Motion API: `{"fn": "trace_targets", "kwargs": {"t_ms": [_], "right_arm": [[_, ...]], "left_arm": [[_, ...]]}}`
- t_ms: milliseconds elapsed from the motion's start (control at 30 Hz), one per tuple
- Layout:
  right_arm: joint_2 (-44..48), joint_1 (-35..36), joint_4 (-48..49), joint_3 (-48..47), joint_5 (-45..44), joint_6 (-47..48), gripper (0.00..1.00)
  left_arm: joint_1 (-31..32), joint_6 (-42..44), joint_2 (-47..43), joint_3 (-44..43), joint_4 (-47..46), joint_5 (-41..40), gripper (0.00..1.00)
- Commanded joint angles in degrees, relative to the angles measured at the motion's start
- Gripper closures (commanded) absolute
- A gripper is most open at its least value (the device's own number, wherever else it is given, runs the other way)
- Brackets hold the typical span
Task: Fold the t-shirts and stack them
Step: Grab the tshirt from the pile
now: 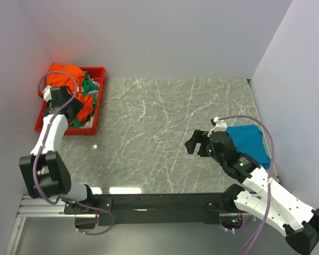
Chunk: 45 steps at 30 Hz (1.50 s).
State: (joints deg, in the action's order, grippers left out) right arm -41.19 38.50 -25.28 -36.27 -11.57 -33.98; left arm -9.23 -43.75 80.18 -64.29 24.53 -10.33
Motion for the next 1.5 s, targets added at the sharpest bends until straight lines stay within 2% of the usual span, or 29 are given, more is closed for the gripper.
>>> {"fn": "trace_targets", "kwargs": {"t_ms": [0, 200, 533, 633, 667, 767, 800, 867, 1200, 1467], "right_arm": [[0.41, 0.35, 1.46, 0.15, 1.02, 1.19, 0.06], [-0.21, 0.43, 2.16, 0.59, 3.22, 1.81, 0.06], [-2.14, 0.43, 2.87, 0.76, 5.86, 2.34, 0.07], [-2.49, 0.35, 2.87, 0.85, 6.12, 2.34, 0.08], [-2.49, 0.43, 2.87, 0.85, 6.21, 2.34, 0.08], [-2.49, 0.35, 2.69, 0.76, 6.30, 2.42, 0.08], [-2.49, 0.43, 2.78, 0.76, 6.30, 2.42, 0.08], [-2.23, 0.43, 2.69, 0.76, 6.30, 2.42, 0.08], [-2.58, 0.43, 2.60, 0.50, 6.65, 2.78, 0.09], [-2.84, 0.43, 2.69, -0.11, 5.86, 2.95, 0.09]], "left_arm": [[-4.03, -0.02, 4.08, -5.39, -0.98, -0.74, 0.34], [-9.39, 0.33, 11.47, -11.64, -0.72, -2.33, 0.32], [-11.68, -0.11, 22.12, -18.24, 0.78, -4.00, 0.33], [-12.03, -0.37, 23.18, -18.67, 0.16, -2.51, 0.44], [-12.03, -0.29, 23.35, -19.46, 0.34, -2.07, 0.55], [-11.95, 0.06, 22.30, -20.43, 0.60, -1.36, 0.78], [-12.03, 0.50, 21.08, -20.61, 0.60, -0.93, 0.90], [-12.12, 0.85, 19.76, -21.48, 1.21, -0.66, 0.99], [-11.95, 1.91, 7.64, -21.49, 0.87, 3.12, 0.99], [-10.63, 3.66, 1.04, -24.65, 0.16, 13.04, 1.00]]}}
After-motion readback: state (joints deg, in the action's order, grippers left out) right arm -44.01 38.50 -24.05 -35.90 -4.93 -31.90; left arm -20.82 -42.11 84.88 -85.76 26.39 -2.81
